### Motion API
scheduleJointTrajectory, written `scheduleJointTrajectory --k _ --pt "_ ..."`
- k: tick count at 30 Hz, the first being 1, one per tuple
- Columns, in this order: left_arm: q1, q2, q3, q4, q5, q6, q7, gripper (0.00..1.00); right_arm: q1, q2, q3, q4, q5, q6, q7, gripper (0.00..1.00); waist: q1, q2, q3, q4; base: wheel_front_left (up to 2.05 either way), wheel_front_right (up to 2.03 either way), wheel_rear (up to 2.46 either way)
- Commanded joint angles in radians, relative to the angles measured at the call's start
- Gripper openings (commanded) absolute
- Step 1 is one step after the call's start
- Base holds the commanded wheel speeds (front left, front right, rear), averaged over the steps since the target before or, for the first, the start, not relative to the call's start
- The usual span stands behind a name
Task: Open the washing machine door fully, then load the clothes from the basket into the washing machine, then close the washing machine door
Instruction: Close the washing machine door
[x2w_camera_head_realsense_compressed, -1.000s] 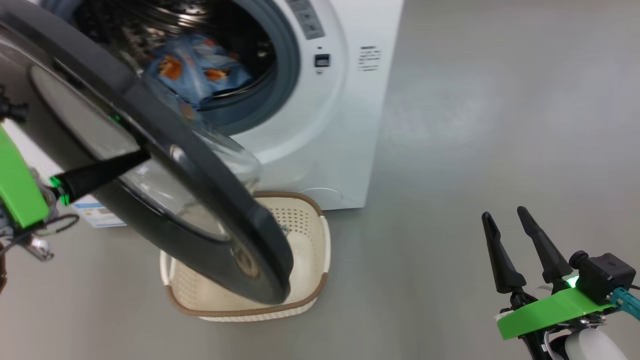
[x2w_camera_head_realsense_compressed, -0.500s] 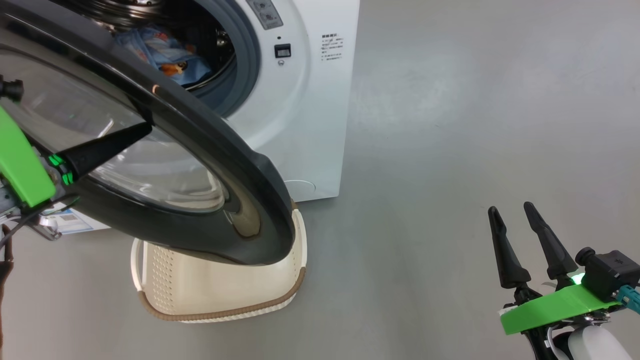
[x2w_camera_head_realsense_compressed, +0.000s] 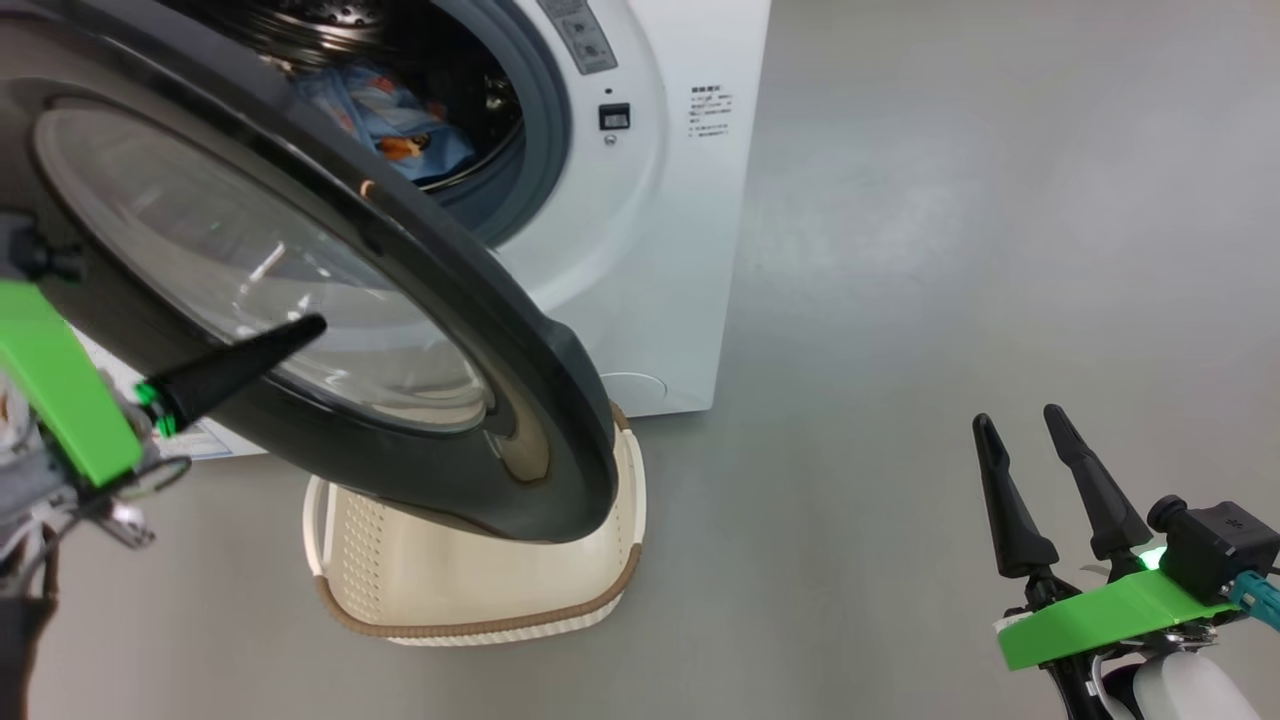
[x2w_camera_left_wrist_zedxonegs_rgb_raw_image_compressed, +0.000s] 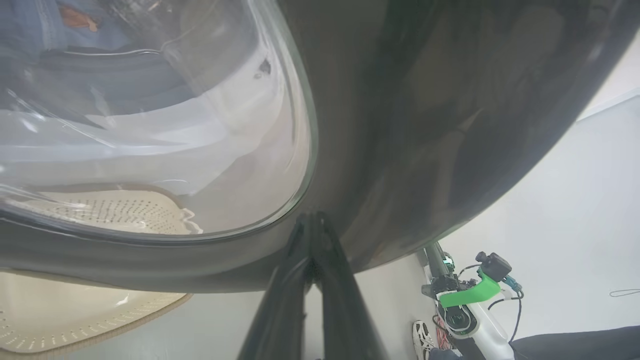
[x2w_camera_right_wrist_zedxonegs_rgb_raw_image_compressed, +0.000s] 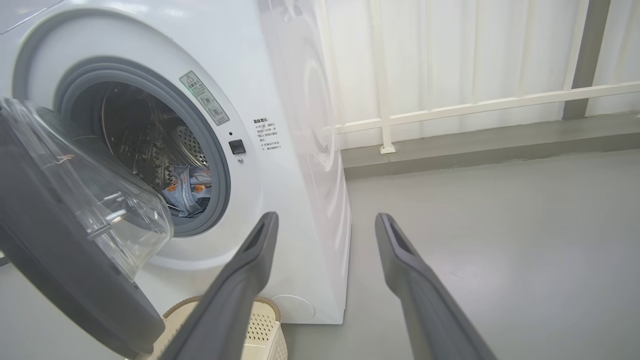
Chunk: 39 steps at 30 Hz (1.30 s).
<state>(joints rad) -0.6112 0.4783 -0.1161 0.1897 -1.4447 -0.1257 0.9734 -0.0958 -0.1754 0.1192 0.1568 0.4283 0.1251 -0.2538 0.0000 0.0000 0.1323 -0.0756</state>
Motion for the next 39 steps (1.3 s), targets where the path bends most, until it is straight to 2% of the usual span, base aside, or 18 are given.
scheduleJointTrajectory --k 1,13,15,21,22,23,24,25,30,31,39 --pt "0.01 0.052 0.045 -0.036 -0.005 -0.005 -0.017 0.0 -0.01 -0.017 0.014 -0.022 -0.012 0.006 -0.008 1.0 0.0 0.0 -0.011 0.012 0.0 0.0 0.0" --pt "0.193 0.027 0.041 -0.058 -0.02 -0.005 -0.119 0.0 0.009 -0.028 0.018 -0.02 -0.009 0.006 -0.008 1.0 0.0 0.0 -0.037 0.04 0.0 0.0 0.0" --pt "0.223 0.021 0.037 -0.058 -0.018 -0.005 -0.145 0.05 0.012 -0.029 0.019 -0.02 -0.008 0.006 -0.008 1.0 0.0 0.0 -0.04 0.044 0.0 0.0 0.0" --pt "0.291 -0.01 0.04 -0.029 -0.025 -0.005 -0.238 0.43 0.02 -0.034 0.023 -0.016 -0.006 0.006 -0.008 1.0 0.0 0.0 -0.05 0.057 0.0 0.0 0.0" --pt "0.299 -0.012 0.041 -0.026 -0.024 -0.005 -0.253 0.55 0.022 -0.035 0.024 -0.016 -0.006 0.006 -0.008 1.0 0.0 0.0 -0.052 0.059 0.0 0.0 0.0" --pt "0.308 -0.013 0.043 -0.02 -0.017 -0.005 -0.276 0.8 0.023 -0.035 0.025 -0.016 -0.005 0.006 -0.008 1.0 0.0 0.0 -0.053 0.061 0.0 0.0 0.0" --pt "0.317 -0.015 0.041 -0.012 -0.009 -0.005 -0.298 0.93 0.025 -0.035 0.026 -0.016 -0.006 0.006 -0.008 1.0 0.0 0.0 -0.054 0.063 0.0 0.0 0.0" --pt "0.325 -0.015 0.036 -0.007 0.003 -0.005 -0.318 0.98 0.026 -0.035 0.026 -0.016 -0.006 0.006 -0.008 1.0 0.0 0.0 -0.056 0.065 0.0 0.0 0.0" --pt "0.357 -0.01 0.014 0.043 0.076 -0.005 -0.465 1.0 0.029 -0.036 0.029 -0.013 -0.005 0.006 -0.008 1.0 0.0 0.0 -0.06 0.073 0.0 0.0 0.0" --pt "0.369 -0.012 0.001 0.069 0.104 -0.005 -0.535 1.0 0.029 -0.036 0.03 -0.012 -0.005 0.006 -0.008 1.0 0.0 0.0 -0.062 0.075 0.0 0.0 0.0" --pt "0.409 -0.005 -0.07 0.181 0.224 -0.005 -0.87 1.0 0.033 -0.033 0.034 -0.009 -0.004 0.006 -0.008 1.0 0.0 0.0 -0.068 0.076 0.0 0.0 0.0"
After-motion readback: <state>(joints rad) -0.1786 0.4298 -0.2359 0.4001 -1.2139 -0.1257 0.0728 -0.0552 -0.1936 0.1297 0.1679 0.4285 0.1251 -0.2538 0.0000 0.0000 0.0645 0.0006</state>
